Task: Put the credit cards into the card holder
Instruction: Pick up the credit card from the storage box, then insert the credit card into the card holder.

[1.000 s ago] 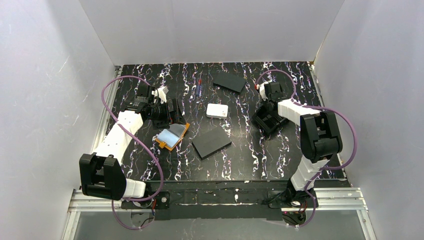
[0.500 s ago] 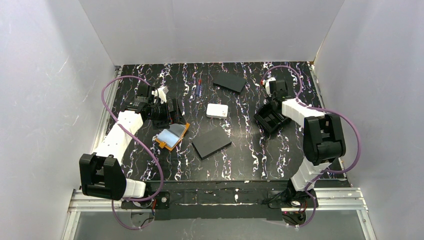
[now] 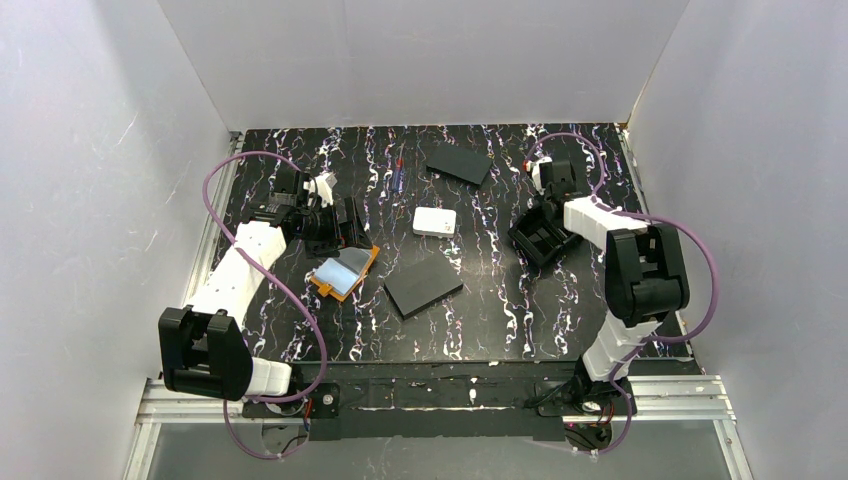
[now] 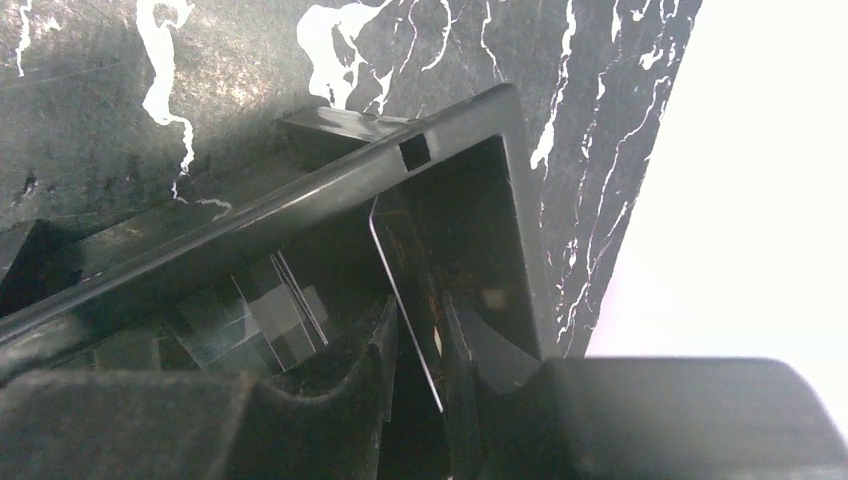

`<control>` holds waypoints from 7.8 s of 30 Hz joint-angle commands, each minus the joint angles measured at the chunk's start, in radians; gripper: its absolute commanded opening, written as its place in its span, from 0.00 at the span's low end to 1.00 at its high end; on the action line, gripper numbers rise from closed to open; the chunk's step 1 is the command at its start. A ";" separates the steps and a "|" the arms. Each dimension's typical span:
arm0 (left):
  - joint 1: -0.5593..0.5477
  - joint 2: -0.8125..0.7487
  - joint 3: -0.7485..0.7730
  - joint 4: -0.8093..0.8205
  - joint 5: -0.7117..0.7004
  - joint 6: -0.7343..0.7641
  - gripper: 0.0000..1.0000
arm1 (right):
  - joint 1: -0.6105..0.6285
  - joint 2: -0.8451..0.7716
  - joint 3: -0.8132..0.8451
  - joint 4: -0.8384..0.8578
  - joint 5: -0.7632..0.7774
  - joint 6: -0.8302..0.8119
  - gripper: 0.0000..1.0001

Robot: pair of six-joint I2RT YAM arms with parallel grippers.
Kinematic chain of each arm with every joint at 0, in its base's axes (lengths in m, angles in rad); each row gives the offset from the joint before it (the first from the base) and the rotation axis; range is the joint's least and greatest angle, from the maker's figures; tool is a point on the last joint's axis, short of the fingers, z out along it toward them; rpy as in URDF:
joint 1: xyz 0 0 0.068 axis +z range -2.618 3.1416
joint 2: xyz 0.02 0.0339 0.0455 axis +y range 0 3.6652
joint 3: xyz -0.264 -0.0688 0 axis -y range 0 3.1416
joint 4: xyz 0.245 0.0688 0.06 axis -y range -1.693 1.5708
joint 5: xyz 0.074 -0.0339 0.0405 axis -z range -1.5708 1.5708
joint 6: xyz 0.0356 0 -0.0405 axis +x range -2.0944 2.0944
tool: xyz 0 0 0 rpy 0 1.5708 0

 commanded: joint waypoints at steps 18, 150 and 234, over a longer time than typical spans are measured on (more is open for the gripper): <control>-0.009 0.000 -0.011 -0.001 -0.009 0.009 0.93 | -0.005 -0.315 0.108 -0.193 -0.132 0.227 0.01; 0.371 -0.029 -0.589 0.702 0.354 -0.387 0.00 | 0.587 0.554 0.373 0.583 -1.012 1.094 0.08; 0.385 0.123 -0.499 0.638 0.271 -0.329 0.00 | 0.587 0.603 0.416 0.567 -1.051 1.125 0.04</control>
